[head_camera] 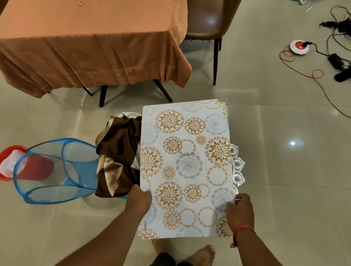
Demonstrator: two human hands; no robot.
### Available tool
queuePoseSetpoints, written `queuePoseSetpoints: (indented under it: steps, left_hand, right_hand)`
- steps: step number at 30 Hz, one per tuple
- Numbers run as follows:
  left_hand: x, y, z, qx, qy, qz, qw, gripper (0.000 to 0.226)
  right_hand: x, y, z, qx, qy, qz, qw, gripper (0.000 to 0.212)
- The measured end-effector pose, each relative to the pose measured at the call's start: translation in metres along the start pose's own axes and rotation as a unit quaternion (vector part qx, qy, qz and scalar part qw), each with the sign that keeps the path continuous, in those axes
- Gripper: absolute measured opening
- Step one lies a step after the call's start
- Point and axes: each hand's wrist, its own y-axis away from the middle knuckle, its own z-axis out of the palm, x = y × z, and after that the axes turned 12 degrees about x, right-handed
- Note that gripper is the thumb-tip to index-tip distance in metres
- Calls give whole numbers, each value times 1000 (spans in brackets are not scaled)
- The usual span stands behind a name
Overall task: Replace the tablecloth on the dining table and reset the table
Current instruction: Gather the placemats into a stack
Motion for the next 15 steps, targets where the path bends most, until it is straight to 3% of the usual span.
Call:
queuePoseSetpoints:
  steps: [6,11,15]
  left_hand:
    - [6,-5,-1,39,-24,30,999,42]
    - [21,4,-10,126,-168,217,953,52]
    - [44,8,-16,129,-225,340,904,60]
  right_hand:
    - [-3,-3,0,19,15,-6,1000,18]
    - [-21,-1,-11,58,56,-28,996,35]
    - [-44,-3,-25,46,72,-81,993,47]
